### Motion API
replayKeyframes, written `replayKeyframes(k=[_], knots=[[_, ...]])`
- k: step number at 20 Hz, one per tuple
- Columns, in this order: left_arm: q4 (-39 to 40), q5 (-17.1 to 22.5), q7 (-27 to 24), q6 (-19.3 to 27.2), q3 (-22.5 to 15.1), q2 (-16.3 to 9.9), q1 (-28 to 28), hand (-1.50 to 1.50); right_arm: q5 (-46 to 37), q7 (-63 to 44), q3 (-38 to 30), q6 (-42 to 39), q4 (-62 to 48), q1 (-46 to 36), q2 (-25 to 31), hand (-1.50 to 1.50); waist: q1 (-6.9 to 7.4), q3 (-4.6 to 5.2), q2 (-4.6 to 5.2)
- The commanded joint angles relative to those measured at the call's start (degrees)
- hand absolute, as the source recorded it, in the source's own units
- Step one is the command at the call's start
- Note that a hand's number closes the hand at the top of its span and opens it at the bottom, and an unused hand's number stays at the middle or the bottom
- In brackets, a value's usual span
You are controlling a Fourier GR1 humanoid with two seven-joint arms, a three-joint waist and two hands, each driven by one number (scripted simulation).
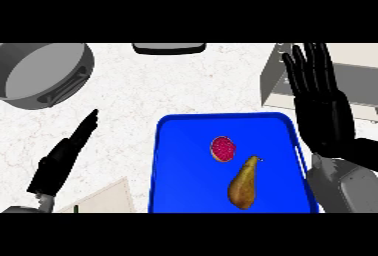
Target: Pick the cupcake from the tray and place it in the tiered shelf
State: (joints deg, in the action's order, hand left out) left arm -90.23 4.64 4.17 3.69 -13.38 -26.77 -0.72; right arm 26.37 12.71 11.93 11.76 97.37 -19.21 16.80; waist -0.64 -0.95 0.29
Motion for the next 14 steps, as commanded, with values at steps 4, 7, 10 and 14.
replayKeyframes(k=[4,7,10,14], knots=[[-0.53,-1.48,-0.07,3.93,0.43,5.47,-4.19,0.0,-3.13,-11.9,1.19,-0.16,-8.87,-1.22,5.11,-1.5,0.87,1.02,-0.18],[0.37,0.42,-2.05,3.56,1.57,6.25,-4.63,0.0,16.13,-8.9,-5.32,3.65,-7.34,3.68,-13.68,-1.5,-0.45,-1.19,1.54],[0.14,-0.11,-2.15,4.41,1.82,6.38,-4.7,0.0,-15.25,-10.34,0.04,9.24,-18.38,6.48,13.34,1.5,-0.9,2.39,1.07],[4.17,-0.82,-1.58,5.35,0.79,9.71,-8.73,0.0,-19.9,-1.12,-0.58,25.8,-26.91,7.0,-1.07,-1.5,0.62,0.92,0.54]])
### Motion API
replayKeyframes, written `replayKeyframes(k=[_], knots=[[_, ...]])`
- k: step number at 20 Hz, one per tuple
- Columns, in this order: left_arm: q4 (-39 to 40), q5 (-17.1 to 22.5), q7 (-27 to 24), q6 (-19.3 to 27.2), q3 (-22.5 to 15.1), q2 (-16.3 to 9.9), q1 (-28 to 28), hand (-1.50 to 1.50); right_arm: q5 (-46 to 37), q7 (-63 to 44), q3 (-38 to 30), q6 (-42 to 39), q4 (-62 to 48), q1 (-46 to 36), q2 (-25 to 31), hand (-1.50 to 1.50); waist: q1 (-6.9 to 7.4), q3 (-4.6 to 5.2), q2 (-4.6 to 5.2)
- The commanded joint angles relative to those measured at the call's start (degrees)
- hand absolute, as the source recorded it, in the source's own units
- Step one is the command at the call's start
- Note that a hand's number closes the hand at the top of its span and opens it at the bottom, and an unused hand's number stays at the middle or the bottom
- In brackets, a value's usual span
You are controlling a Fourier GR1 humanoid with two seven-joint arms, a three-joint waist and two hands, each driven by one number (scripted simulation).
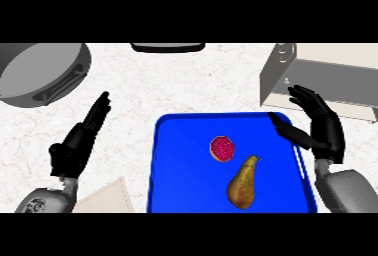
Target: Pick the cupcake from the tray and place it in the tiered shelf
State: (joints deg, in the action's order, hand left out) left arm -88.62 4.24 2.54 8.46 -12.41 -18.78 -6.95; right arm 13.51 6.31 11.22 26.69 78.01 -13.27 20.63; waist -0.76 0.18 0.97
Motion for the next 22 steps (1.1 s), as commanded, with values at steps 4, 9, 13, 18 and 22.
replayKeyframes(k=[4,9,13,18,22], knots=[[6.7,-2.54,-3.03,1.98,-1.67,5.94,-2.73,0.0,0.96,21.58,-7.4,5.16,-11.06,4.3,-10.25,-1.5,0.5,-0.27,-0.69],[6.06,-1.83,-1.92,-0.22,0.34,4.41,-3.25,0.0,0.14,7.46,-0.38,-7.97,-2.47,2.01,-1.38,-1.5,0.71,-0.12,-1.03],[8.35,-1.21,-3.09,-0.47,1.32,5.32,-3.62,0.0,-6.39,-2.39,5.2,-8.74,5.34,3.4,5.85,-1.5,0.01,-0.02,-1.19],[7.1,-1.6,-2.12,-1.3,1.72,4.83,-3.02,0.0,-10.92,-19.05,8.64,-9.12,13.46,-1.14,9.26,-1.5,0.49,-0.06,-1.16],[9.11,-2.14,-2.53,-1.24,1.9,5.37,-4.99,0.0,-14.2,-32.2,12.19,-14.6,18.01,-5.92,15.04,-1.5,0.48,0.04,-1.14]])
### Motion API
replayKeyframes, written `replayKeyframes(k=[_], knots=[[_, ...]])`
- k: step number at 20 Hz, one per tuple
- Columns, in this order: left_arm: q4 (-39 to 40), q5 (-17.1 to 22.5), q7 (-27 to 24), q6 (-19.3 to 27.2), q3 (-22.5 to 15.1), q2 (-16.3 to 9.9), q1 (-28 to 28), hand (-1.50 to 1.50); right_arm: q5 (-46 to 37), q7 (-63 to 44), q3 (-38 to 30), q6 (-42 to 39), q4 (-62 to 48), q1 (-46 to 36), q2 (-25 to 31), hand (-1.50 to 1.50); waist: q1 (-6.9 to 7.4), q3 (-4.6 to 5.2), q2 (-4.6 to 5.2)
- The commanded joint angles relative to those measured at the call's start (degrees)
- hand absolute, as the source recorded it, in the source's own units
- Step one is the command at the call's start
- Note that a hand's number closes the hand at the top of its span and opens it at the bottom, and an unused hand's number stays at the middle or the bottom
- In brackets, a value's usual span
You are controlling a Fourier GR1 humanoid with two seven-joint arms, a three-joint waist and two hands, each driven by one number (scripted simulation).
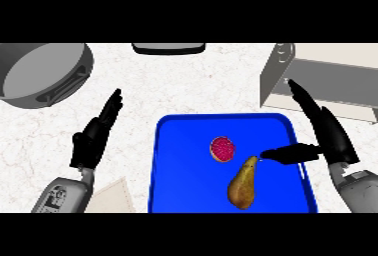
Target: Pick the cupcake from the tray and place it in the tiered shelf
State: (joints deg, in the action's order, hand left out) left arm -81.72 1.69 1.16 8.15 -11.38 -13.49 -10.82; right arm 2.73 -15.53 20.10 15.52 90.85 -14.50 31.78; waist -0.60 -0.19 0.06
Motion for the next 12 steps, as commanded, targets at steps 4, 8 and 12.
replayKeyframes(k=[4,8,12], knots=[[-1.27,0.08,-0.98,-0.88,-0.25,0.07,2.24,0.0,-5.66,-21.42,8.71,-11.34,9.2,-8.02,7.62,-1.5,1.24,0.4,-0.41],[-0.26,-1.72,-0.32,0.74,-0.32,1.28,-0.5,0.0,-8.03,-34.61,11.41,-16.56,14.57,-13.26,8.12,-1.5,0.77,0.34,-0.3],[-2.72,-3.26,1.37,0.93,-1.7,2.49,1.4,0.0,-11.72,-45.62,13.31,-17.62,19.69,-14.8,1.23,-1.5,0.68,0.24,-0.25]])
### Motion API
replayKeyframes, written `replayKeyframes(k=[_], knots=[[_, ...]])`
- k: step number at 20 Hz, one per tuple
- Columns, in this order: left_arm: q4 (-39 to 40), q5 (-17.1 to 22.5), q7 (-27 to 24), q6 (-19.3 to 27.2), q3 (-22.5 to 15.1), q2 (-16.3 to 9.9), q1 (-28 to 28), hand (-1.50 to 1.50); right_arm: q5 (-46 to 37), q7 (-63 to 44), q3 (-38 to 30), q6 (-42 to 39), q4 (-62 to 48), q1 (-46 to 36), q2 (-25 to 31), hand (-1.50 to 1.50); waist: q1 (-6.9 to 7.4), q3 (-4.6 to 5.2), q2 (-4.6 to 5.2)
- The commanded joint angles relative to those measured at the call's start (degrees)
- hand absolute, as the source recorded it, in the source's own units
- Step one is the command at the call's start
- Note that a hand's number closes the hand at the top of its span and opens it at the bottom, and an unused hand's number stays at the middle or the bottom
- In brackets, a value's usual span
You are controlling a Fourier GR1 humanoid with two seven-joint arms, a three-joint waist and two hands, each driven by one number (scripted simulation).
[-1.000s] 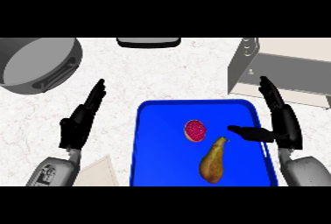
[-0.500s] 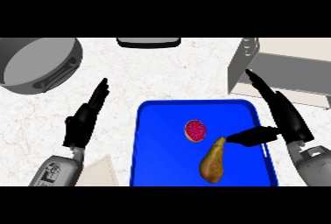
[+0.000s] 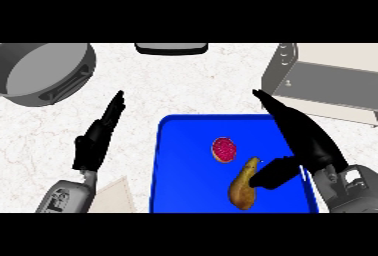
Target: Pick the cupcake from the tray and place it in the tiered shelf
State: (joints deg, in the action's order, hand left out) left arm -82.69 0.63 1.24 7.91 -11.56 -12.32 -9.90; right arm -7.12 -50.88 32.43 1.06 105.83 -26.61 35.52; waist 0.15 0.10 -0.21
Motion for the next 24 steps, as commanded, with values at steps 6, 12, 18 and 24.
replayKeyframes(k=[6,12,18,24], knots=[[1.05,-2.54,1.22,-0.78,1.94,2.07,-1.74,0.0,-8.23,-11.12,-1.16,-6.96,5.31,0.06,-9.76,-1.5,-0.17,-0.08,0.13],[-3.83,-1.7,4.92,-3.54,3.93,0.82,-1.51,0.0,-15.94,-10.77,-0.65,-8.89,2.11,0.27,-15.32,-1.5,-0.03,-0.09,0.14],[-1.67,-4.22,1.52,-2.9,3.29,3.8,1.78,0.0,-20.27,-6.61,-3.11,-10.2,-1.01,3.59,-19.56,-1.5,-0.1,-0.1,0.17],[3.21,-5.23,0.19,-3.63,5.65,4.89,-4.1,0.0,-25.77,-8.97,-1.65,-11.23,1.69,6.49,-24.01,-1.5,-0.32,-0.09,0.18]])
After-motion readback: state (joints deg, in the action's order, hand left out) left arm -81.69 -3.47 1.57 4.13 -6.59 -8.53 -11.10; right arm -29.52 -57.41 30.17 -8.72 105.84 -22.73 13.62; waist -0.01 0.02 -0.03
